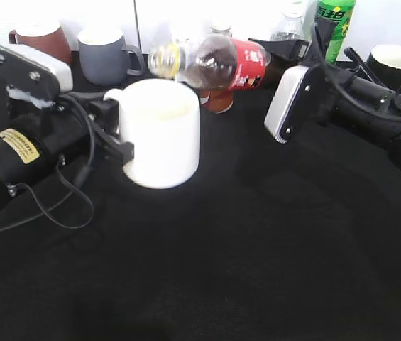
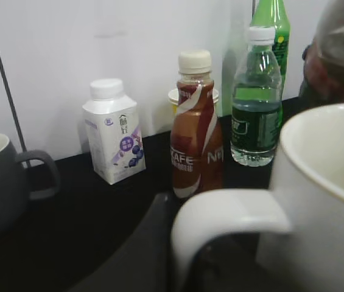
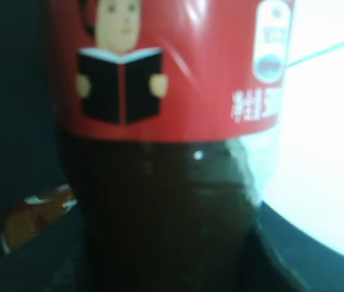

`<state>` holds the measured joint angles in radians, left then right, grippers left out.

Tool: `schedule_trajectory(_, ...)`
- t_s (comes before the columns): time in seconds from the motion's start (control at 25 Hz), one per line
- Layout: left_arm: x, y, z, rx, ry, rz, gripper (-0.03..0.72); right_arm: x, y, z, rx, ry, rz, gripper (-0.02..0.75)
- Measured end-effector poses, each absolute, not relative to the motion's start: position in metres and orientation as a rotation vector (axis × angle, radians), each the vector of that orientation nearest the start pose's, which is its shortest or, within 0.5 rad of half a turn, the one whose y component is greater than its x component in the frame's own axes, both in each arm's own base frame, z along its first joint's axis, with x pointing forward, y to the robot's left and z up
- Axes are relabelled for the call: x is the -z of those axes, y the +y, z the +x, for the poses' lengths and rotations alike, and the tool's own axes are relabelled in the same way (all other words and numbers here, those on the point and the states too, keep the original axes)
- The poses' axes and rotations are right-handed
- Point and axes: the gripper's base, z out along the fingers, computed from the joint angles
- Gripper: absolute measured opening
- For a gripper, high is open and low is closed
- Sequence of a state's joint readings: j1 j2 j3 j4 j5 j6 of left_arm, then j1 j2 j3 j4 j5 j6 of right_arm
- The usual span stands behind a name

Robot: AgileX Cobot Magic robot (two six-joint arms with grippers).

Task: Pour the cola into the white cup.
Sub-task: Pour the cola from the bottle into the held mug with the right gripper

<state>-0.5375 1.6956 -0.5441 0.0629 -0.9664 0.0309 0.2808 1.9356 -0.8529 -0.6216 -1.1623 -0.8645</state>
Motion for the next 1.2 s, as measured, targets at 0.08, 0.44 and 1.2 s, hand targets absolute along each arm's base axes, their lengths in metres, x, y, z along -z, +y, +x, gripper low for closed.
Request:
schedule_trajectory(0.08,-0.18,-0.16,0.259,0.387,1.602,0.549,0.033,-0.181,0.148,0.341,0.31,0.773,-1.289,0.386)
schedule_trajectory(0.44,-0.175,-0.152,0.264,0.32,1.655,0.533,0.033,-0.183,0.144,0.346,0.475,0.731,-1.3,0.386)
schedule_trajectory(1.2,-0.17,-0.152,0.262,0.315,1.702,0.571,0.033,-0.184,0.143,0.346,0.657,0.594,-1.384,0.386)
